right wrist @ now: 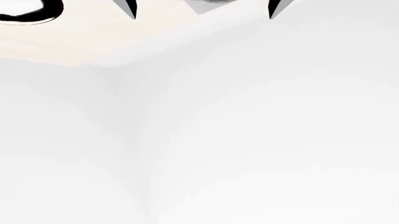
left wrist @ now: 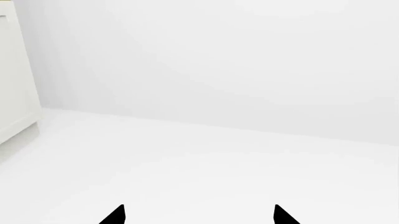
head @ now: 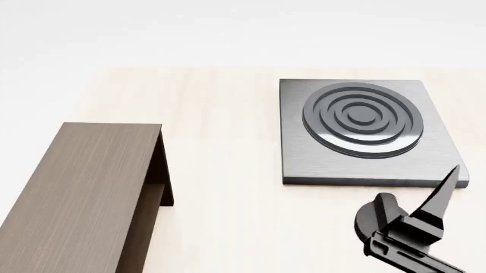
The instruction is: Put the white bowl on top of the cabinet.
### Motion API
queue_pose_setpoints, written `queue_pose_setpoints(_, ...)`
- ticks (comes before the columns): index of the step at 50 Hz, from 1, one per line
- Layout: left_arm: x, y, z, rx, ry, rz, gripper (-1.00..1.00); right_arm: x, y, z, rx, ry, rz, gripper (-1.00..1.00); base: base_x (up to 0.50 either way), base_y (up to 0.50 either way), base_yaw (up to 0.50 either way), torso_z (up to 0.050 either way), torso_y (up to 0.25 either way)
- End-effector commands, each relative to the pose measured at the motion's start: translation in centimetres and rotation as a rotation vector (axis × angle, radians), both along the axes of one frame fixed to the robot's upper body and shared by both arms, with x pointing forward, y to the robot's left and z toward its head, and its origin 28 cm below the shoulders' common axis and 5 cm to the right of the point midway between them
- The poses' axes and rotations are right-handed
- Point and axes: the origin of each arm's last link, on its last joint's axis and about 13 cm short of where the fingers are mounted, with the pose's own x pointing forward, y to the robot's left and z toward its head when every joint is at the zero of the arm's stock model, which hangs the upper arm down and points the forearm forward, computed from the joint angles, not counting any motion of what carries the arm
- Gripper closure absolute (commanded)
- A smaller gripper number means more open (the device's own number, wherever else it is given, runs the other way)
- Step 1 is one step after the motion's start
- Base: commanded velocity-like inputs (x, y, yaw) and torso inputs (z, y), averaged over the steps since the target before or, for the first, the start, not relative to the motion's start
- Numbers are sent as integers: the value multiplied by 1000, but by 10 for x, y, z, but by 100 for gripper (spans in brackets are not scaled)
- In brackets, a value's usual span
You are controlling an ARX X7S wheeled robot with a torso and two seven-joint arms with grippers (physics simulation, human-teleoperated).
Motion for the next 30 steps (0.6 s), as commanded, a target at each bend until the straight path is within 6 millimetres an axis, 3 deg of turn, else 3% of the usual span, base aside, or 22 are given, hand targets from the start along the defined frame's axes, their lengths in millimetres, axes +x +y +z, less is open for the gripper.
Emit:
queue_pose_setpoints(1,0,0,0,-2,0,0,-100,-3,-15,8,58,-15,-157,-100,0,0,0,0,0)
queue_pose_setpoints(17,0,0,-1,-2,1,-1,-100,-9,-25,7,72,-12,-236,-100,0,21,0,0,0)
queue_pose_setpoints(27,-1,0,0,-3,0,0,-100,-10,-25,7,91,-16,-243,-100,0,477,0,0,0)
queue_pose_setpoints(30,-1,0,0,-3,0,-1,-100,-10,-27,7,112,-22,-244,-100,0,0,0,0,0)
